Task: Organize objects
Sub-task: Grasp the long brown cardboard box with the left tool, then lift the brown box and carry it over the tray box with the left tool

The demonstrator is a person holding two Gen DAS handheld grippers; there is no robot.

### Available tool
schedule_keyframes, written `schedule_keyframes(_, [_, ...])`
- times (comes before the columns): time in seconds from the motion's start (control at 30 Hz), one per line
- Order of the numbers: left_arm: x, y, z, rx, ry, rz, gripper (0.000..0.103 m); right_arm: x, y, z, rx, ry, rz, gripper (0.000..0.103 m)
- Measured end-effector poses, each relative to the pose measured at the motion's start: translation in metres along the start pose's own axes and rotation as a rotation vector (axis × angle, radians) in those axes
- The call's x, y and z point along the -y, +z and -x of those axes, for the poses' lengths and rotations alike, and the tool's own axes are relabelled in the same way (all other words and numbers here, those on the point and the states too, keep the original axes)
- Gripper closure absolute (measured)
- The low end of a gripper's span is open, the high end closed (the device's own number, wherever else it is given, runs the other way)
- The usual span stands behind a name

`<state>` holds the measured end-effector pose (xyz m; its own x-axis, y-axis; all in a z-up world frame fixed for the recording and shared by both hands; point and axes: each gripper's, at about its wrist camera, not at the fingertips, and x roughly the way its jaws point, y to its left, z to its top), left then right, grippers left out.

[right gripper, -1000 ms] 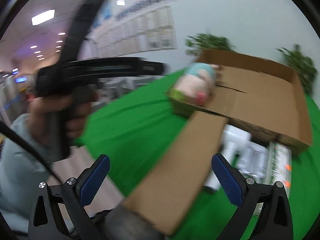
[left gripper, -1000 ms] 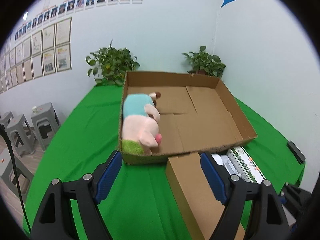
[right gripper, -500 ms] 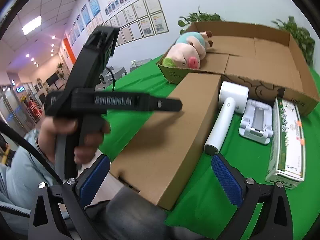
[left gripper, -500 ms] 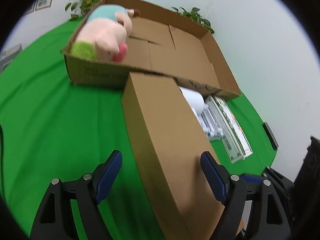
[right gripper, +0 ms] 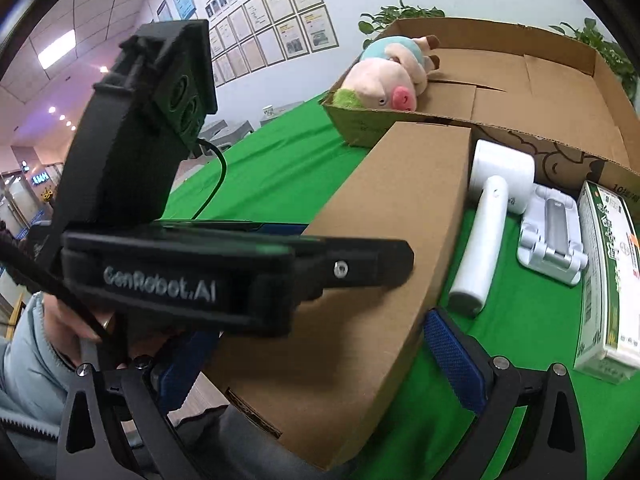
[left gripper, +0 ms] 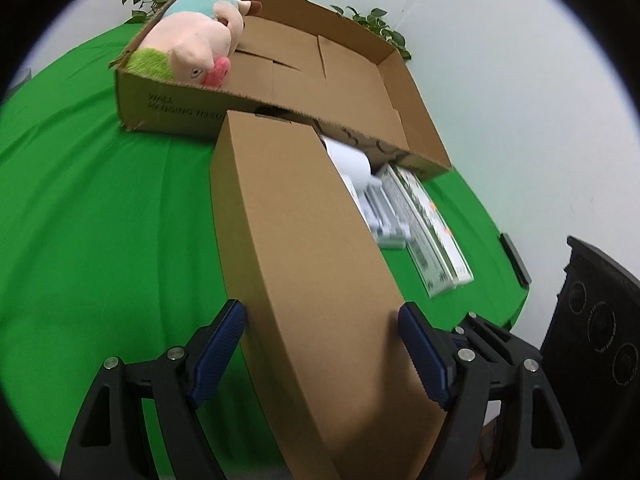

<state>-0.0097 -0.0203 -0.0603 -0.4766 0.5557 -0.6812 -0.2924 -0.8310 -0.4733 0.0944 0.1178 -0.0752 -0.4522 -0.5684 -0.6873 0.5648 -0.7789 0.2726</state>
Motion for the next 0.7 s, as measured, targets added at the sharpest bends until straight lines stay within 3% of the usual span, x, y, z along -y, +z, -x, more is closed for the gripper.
schedule_keyframes(0.17, [-0.001, -0.015, 0.012, -0.043, -0.037, 0.026, 0.025, -0.001, -0.013, 0.008, -0.012, 0.052, -0.019, 0.001])
schedule_keyframes(0.3, [-0.01, -0.01, 0.008, -0.016, -0.052, 0.079, 0.025, 0.011, -0.004, 0.001, -0.035, 0.071, -0.081, 0.0])
schedule_keyframes(0.7, [-0.009, -0.011, 0.01, 0.001, -0.053, 0.088, 0.029, 0.006, -0.007, 0.002, -0.032, 0.026, -0.109, 0.001])
